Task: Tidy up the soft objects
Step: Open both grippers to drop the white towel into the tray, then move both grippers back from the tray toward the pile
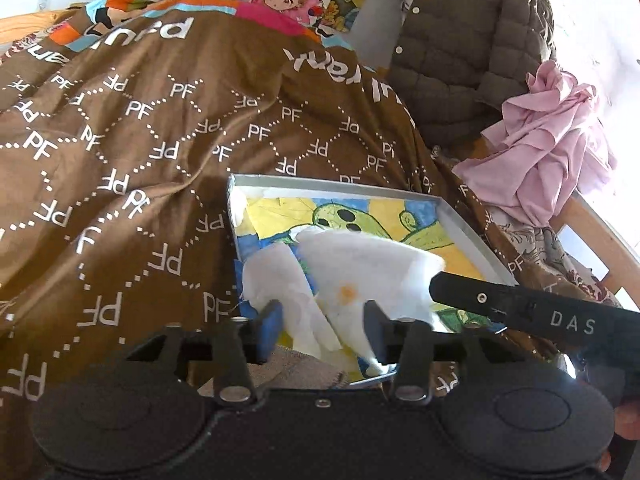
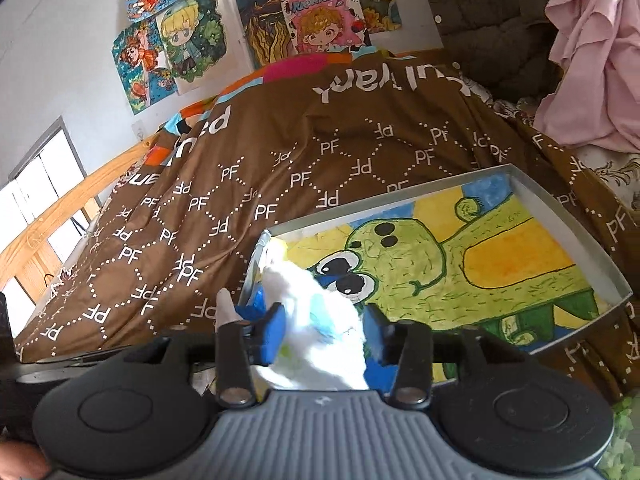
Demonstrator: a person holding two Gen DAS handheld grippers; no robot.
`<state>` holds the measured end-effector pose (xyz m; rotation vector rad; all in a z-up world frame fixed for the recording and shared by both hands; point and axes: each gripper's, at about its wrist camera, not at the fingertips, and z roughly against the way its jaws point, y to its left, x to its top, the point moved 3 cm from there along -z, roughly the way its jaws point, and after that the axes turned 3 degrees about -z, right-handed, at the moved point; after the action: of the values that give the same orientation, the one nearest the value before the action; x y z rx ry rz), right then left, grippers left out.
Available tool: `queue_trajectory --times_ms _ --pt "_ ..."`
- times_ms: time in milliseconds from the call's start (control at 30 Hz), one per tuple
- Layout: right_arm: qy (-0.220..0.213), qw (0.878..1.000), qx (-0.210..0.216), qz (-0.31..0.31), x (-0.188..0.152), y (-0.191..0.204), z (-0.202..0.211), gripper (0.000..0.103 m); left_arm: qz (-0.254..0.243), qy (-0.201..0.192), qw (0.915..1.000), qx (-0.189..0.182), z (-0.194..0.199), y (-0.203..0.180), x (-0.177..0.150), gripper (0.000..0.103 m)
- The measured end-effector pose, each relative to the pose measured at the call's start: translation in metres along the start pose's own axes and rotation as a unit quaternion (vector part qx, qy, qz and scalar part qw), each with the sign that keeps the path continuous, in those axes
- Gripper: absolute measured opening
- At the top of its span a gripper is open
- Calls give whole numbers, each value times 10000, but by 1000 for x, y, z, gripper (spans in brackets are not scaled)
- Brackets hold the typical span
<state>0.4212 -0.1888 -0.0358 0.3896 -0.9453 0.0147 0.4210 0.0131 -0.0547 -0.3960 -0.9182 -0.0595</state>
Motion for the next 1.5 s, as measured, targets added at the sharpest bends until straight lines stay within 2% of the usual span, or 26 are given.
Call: queue_trajectory --times_ms 67,133,200,300,367,467,633,867,1167,1500 --pt "-38 10000 -5 -19 0 -1 7 58 10 -83 10000 49 9 -1 0 57" --pt "-121 9999 -22 -7 2 -2 16 63 20 -239 9997 101 21 -2 0 68" --pt "-228 9997 -55 52 3 -1 27 68 14 -414 9991 131 36 -4 0 72" --pt "-428 9989 -88 155 3 1 48 75 -89 -684 9973 252 59 -9 0 83" --pt "-582 9980 -110 243 3 4 64 83 -188 -826 9959 319 74 -14 0 86" --pt "-793 9961 -131 359 2 8 89 90 -273 -1038 9935 375 96 -22 0 97" --pt "-1089 9918 -163 653 -3 17 129 96 -405 -1321 9896 399 133 -37 -4 99" --pt "-1318 9876 -157 835 -26 30 178 101 -512 -1408 9878 423 174 -51 -25 102" --pt "-1280 9872 -143 945 -69 43 226 103 -522 -1350 9885 442 216 -63 -66 102" --pt "-1120 9872 -280 1099 -110 48 252 103 -558 -1220 9891 615 252 -70 -112 102"
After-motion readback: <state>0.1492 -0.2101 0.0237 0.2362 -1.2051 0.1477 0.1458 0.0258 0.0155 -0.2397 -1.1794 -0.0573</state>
